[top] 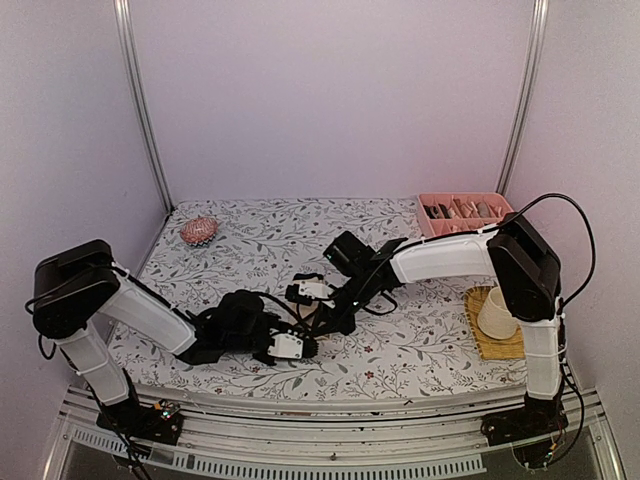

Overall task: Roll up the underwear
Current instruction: Roll the underwear at the center of the board.

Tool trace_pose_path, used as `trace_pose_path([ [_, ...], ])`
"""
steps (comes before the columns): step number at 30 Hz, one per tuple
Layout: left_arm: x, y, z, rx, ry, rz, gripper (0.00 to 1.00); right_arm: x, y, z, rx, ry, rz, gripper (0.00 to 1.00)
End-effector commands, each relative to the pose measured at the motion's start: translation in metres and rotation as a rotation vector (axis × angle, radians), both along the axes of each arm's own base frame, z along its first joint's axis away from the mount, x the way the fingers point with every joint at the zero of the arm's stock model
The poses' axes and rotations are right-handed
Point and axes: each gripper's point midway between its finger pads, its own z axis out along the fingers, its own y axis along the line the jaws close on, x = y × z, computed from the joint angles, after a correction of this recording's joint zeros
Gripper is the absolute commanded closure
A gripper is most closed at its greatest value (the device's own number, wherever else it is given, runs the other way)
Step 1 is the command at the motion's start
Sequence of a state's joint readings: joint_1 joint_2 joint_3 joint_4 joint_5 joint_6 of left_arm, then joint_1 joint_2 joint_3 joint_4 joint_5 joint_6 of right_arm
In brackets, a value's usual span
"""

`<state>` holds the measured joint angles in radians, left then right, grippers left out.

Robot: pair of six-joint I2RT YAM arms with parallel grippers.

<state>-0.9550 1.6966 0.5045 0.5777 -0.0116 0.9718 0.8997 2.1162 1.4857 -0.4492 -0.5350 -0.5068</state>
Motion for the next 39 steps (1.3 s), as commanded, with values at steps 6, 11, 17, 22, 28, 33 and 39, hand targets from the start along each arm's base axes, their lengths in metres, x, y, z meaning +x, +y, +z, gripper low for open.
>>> trace_pose_path([
  [6,-0.006,-0.017,-0.008,-0.013,0.074,-0.001,0.86,0.006,-0.002,0.004,-0.004,0.022,-0.034,0.98],
  [11,-0.008,-0.026,-0.009,-0.026,0.081,-0.009,0.98,0.000,-0.015,0.005,-0.026,0.023,-0.061,0.98],
  [17,-0.019,-0.037,-0.012,-0.041,0.100,-0.059,1.00,-0.016,-0.039,0.014,-0.030,0.038,-0.118,0.97],
  [22,-0.027,-0.039,-0.015,-0.058,0.126,-0.082,1.00,-0.020,-0.058,0.028,-0.003,-0.017,-0.189,0.68],
  [28,-0.034,-0.037,-0.024,-0.048,0.223,-0.072,1.00,-0.020,-0.068,0.037,0.047,-0.209,-0.218,0.33],
  [33,-0.032,-0.034,-0.024,-0.057,0.355,-0.055,1.00,-0.033,-0.072,0.039,0.150,-0.428,-0.145,0.29],
  [39,-0.024,-0.030,-0.015,-0.071,0.575,-0.028,1.00,-0.028,-0.072,0.037,0.174,-0.599,-0.119,0.33],
])
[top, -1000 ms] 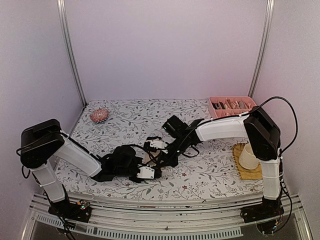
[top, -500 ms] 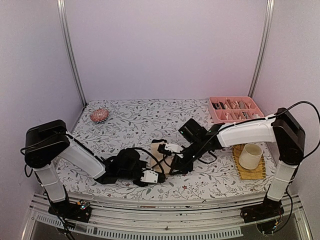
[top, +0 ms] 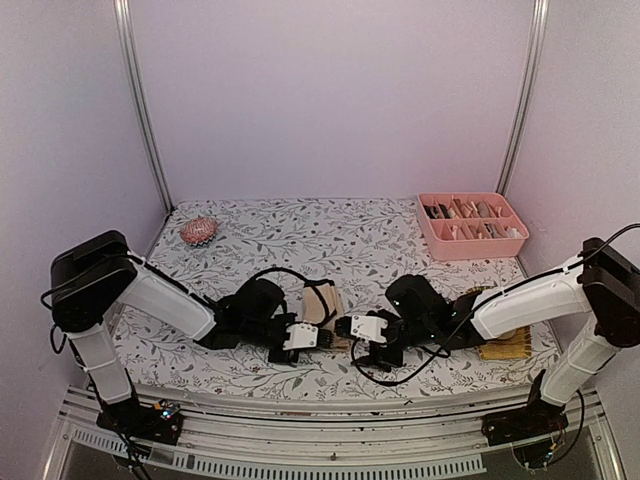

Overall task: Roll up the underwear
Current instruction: Roll the underwear at the center of the board.

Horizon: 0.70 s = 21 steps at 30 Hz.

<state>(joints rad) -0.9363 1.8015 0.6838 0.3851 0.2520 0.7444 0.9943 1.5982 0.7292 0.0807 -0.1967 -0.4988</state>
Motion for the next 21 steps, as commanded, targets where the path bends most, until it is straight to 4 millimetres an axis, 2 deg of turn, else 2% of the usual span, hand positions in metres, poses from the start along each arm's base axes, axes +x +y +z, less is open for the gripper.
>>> trace_pose_path([
  [1,-0.003,0.008,-0.001,0.015,0.243,0.012,1.00,0.019,0.016,0.024,0.081,-0.233,0.018,0.34],
  [4,0.003,0.009,0.003,0.011,0.328,0.028,1.00,0.015,0.021,0.019,0.081,-0.267,0.061,0.42],
  [8,0.009,0.013,0.001,0.019,0.419,0.041,1.00,0.008,0.033,0.011,0.067,-0.313,0.113,0.42],
  [16,0.016,0.015,-0.001,0.023,0.562,0.054,1.00,0.031,0.044,-0.003,-0.012,-0.398,0.073,0.41],
  [21,0.025,0.016,-0.004,0.016,0.652,0.074,1.00,0.036,0.050,-0.002,-0.016,-0.422,0.072,0.44],
])
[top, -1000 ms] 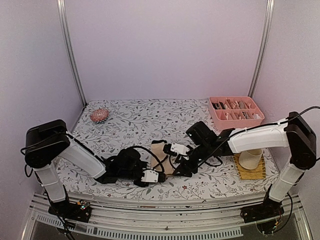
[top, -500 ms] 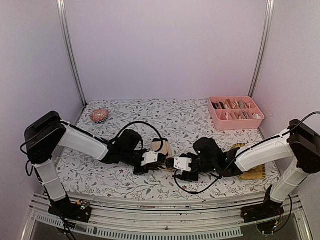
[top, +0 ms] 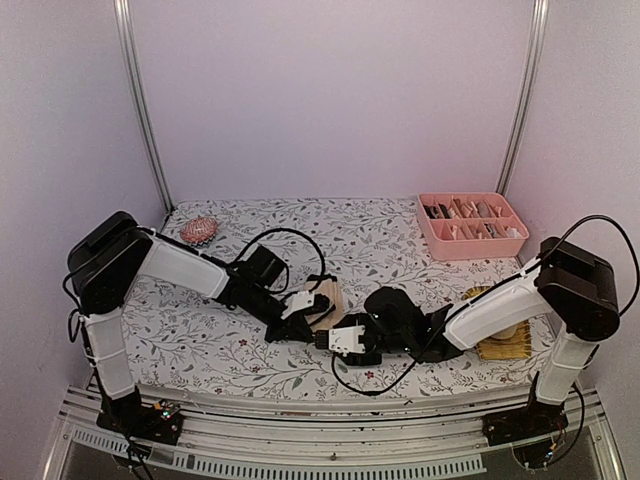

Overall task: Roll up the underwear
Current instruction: Roll the underwear at the center of the board.

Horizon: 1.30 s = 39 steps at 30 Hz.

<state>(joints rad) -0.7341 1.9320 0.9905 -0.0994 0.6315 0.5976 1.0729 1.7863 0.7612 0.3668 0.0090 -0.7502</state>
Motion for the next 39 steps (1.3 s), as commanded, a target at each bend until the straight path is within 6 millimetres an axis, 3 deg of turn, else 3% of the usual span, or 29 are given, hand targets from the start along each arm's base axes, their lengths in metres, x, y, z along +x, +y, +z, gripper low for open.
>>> trace_pose_path([
  [1,0.000,0.007,-0.008,0.007,0.154,0.019,1.00,0.013,0.013,0.011,0.022,-0.068,-0.016,0.44],
  [6,0.007,0.010,-0.007,-0.016,0.226,0.037,1.00,0.016,0.017,-0.003,-0.009,-0.061,-0.013,0.45],
  [12,0.009,0.012,-0.006,-0.025,0.240,0.043,1.00,0.026,0.022,-0.011,-0.027,-0.003,-0.069,0.64],
  [18,0.008,0.012,-0.005,-0.028,0.241,0.039,1.00,0.042,0.019,-0.007,0.006,0.077,-0.145,0.69],
  [27,0.010,0.012,0.005,-0.053,0.212,0.049,1.00,0.031,0.022,-0.023,-0.041,0.289,-0.140,0.93],
  [30,0.011,0.012,0.007,-0.057,0.199,0.054,0.99,0.030,0.022,-0.028,-0.059,0.358,-0.156,0.97],
  [32,0.015,0.011,0.025,-0.084,0.152,0.060,0.93,0.030,0.022,-0.029,-0.055,0.414,-0.170,0.97],
  [39,0.025,0.016,0.057,-0.128,0.009,0.105,0.60,0.035,0.018,-0.029,-0.044,0.567,-0.216,0.97],
])
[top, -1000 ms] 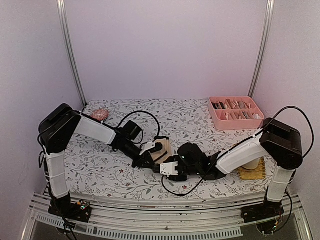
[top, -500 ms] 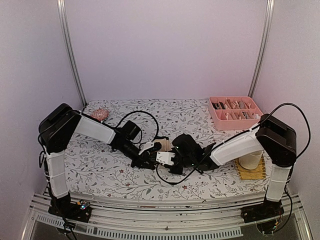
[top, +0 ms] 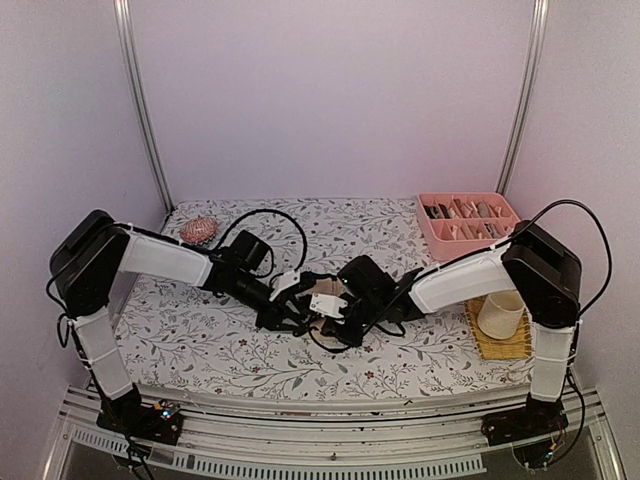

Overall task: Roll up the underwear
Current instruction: Roll the underwear at the center of the board.

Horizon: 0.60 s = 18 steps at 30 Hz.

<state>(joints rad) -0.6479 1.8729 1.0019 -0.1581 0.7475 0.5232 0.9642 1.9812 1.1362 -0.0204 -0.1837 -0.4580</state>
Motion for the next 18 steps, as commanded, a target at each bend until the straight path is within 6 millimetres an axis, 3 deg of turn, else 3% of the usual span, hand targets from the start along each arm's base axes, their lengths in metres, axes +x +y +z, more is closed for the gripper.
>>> trace_pose_path([
  [1,0.012,0.002,0.029,-0.047,-0.115,0.039,0.57,-0.001,-0.009,-0.015,-0.023,0.177,-0.049,0.98],
  [4,0.015,0.006,0.034,-0.046,-0.163,0.049,0.52,0.002,-0.009,-0.018,-0.026,0.230,-0.057,0.97],
  [12,0.010,0.009,0.053,-0.073,-0.420,0.002,0.50,0.003,-0.003,-0.024,-0.034,0.394,-0.055,0.98],
  [18,-0.006,0.007,0.029,0.016,-0.732,-0.091,0.51,0.004,0.001,-0.025,-0.028,0.496,-0.052,0.98],
])
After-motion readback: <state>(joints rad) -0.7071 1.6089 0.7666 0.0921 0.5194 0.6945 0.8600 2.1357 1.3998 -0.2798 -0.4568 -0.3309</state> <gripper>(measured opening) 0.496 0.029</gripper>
